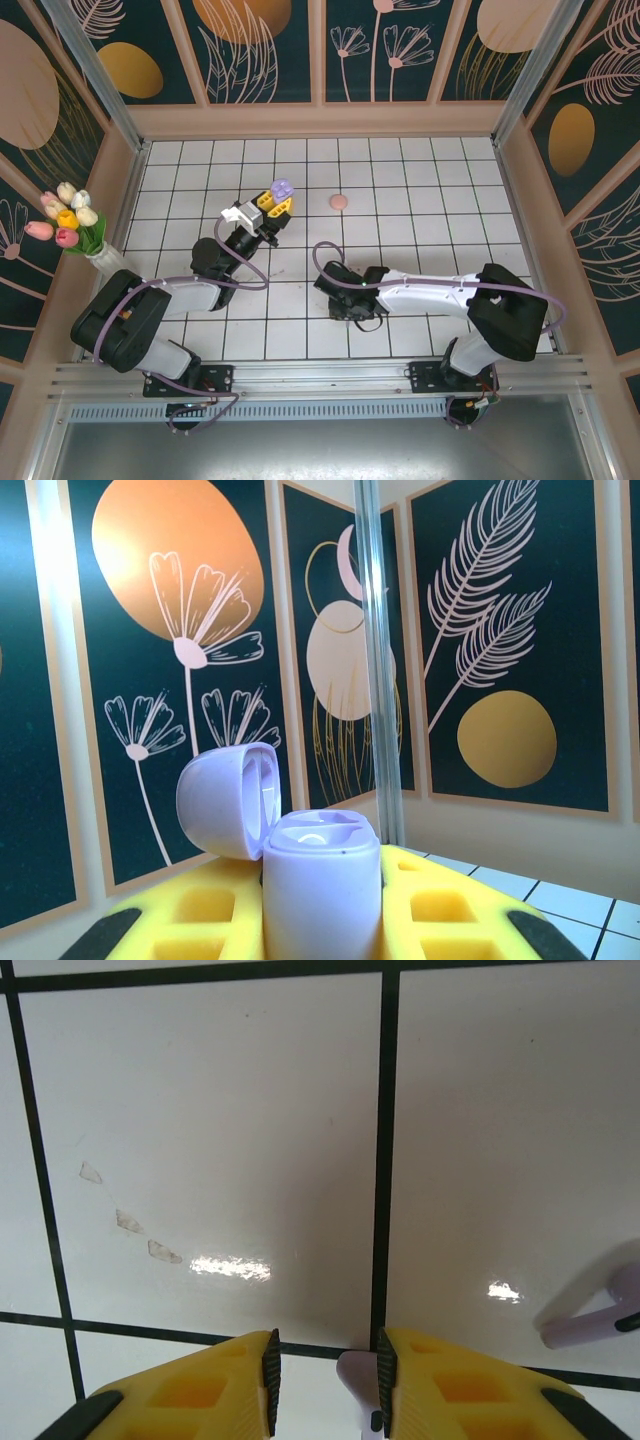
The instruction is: Insert the wireless bluetooth earbuds into the charging case
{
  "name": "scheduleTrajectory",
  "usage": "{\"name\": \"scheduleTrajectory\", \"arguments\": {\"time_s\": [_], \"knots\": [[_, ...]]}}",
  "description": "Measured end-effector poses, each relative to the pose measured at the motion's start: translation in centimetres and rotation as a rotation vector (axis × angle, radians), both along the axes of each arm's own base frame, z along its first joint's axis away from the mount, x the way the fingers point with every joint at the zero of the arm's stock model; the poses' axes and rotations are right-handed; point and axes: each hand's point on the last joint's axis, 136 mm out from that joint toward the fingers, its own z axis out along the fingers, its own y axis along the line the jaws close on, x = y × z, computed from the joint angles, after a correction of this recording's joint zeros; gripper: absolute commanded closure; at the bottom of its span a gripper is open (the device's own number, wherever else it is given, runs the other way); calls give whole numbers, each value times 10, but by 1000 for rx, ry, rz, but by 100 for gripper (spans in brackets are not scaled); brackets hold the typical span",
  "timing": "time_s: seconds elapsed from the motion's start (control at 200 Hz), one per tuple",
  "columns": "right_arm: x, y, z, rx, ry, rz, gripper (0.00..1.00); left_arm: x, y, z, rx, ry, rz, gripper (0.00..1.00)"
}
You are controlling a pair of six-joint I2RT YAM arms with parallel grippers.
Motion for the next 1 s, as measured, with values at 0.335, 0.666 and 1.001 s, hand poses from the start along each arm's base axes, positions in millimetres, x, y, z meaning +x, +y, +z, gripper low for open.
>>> {"name": "scheduleTrajectory", "arguments": {"time_s": [0.335, 0.666, 1.001], "knots": [[-6, -9, -7, -30, 19, -10, 66, 0, 0, 0, 0, 0, 0, 100], [-10, -11, -11, -41, 29, -7, 67, 0, 0, 0, 0, 0, 0, 100], [-12, -12, -17, -59, 43, 0, 73, 0, 0, 0, 0, 0, 0, 100]]}}
